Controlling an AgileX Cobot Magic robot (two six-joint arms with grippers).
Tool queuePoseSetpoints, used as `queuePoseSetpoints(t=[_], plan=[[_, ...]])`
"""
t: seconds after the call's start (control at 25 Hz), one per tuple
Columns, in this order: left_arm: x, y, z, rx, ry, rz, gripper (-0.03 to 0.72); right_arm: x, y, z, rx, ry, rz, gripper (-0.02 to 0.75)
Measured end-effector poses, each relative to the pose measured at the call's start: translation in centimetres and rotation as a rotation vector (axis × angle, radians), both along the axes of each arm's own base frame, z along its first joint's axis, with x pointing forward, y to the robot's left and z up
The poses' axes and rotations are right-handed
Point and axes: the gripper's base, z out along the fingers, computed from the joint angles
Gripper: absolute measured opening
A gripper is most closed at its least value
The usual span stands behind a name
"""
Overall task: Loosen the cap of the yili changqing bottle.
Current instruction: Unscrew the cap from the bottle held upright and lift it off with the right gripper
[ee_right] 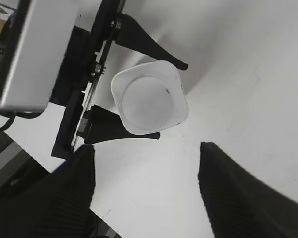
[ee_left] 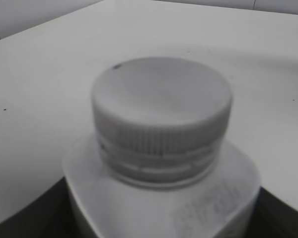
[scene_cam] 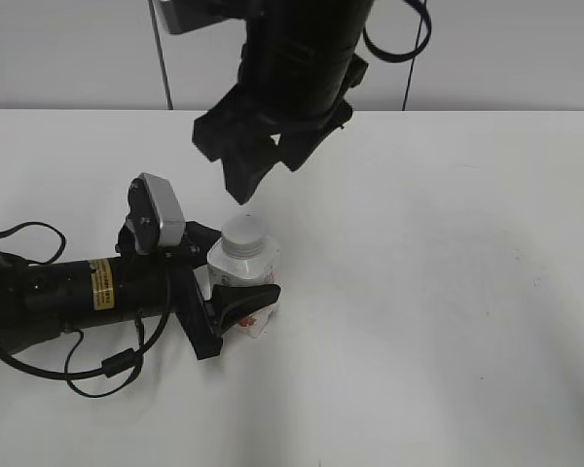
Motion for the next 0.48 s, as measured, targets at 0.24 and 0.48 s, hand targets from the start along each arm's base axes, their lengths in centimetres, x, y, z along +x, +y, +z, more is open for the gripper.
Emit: queuePoseSetpoints(t=[0.24,0.48], plan=[[0.0,0.0,0.0,0.0,0.0,0.0,0.48,0.4,0.6,-1.9,-0.02,0.059,-0.091,0.511],[0.0,0.0,0.0,0.001,0.0,0.0,0.48,0.8,1.1,-3.8,-0.047,0.099,-0.122,0.511]])
